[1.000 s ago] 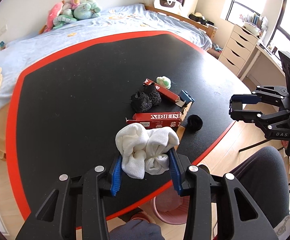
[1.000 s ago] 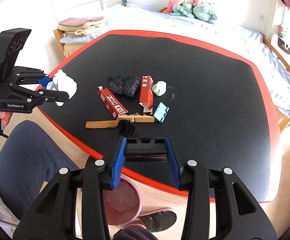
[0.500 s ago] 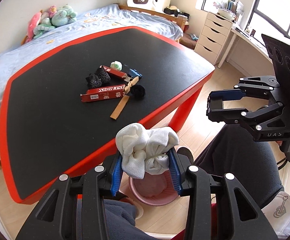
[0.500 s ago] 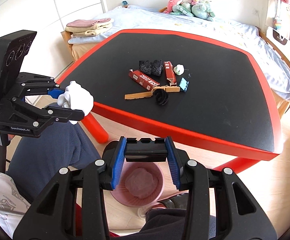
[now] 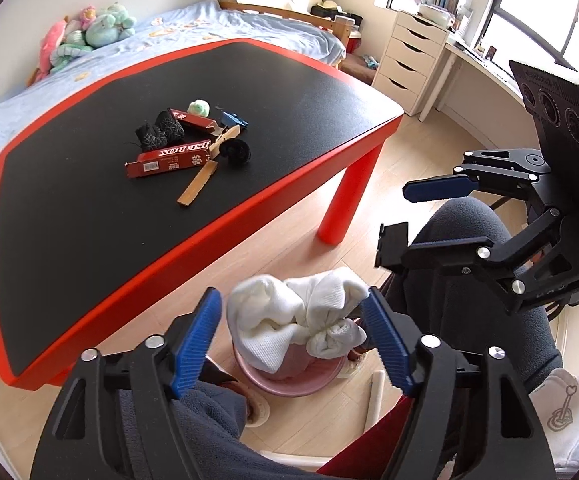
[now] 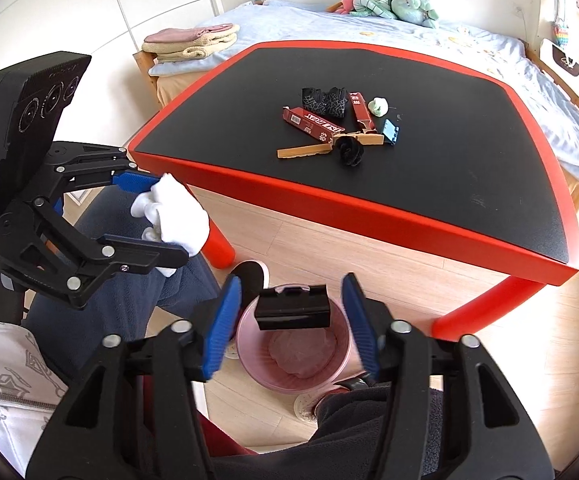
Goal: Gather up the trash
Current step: 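Carry the white cloth over the pink wastebasket and open the left gripper, then reach the left gripper to the black mesh item and grasp it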
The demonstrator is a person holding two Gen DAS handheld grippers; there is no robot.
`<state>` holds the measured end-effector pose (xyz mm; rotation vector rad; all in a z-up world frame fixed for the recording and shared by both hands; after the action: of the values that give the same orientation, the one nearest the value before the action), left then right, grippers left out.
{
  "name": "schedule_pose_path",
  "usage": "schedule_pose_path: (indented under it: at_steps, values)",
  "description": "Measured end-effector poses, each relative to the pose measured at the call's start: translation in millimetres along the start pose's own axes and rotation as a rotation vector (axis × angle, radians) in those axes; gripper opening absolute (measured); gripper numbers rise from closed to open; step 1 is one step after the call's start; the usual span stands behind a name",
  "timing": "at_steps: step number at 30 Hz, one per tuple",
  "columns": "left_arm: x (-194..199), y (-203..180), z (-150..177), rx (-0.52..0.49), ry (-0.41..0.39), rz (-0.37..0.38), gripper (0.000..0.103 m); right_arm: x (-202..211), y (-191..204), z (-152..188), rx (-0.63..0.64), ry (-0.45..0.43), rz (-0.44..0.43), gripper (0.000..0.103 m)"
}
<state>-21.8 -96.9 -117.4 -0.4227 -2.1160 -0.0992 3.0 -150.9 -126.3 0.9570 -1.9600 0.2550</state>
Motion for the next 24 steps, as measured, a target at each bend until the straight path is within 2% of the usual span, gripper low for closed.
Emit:
schedule_pose_path:
  at_steps: [3,6,8,17,24]
  values:
    - [2,6,-1,0.021,-0.008,-0.025,0.090,2,-5,0,-0.022,-0.007,0.011,0.088]
    - [6,12,-1,0.040,-0.018,-0.046,0.092,2,-7,0,-0.039,-0.011,0.010,0.092]
    - [8,15,-2,0.051,-0.025,-0.054,0.095,1,-7,0,-0.043,-0.013,0.009,0.094]
    - [14,21,-1,0.069,-0.030,-0.069,0.095,-1,-11,-5,-0.090,-0.011,0.001,0.097]
    - [15,27,-3,0.084,-0.033,-0.072,0.095,1,-13,-14,-0.084,-0.026,0.043,0.097]
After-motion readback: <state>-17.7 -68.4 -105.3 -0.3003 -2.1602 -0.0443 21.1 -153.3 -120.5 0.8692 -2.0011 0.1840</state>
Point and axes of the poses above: each gripper's, at about its wrist camera, not at the fingertips, and x roughly against the way its jaws point, y to its left, z to its underside, the point moved 6 cm from there along -x, roughly the way its jaws point, and after that the axes turned 5 degrees about -x, right-handed, at the moved point
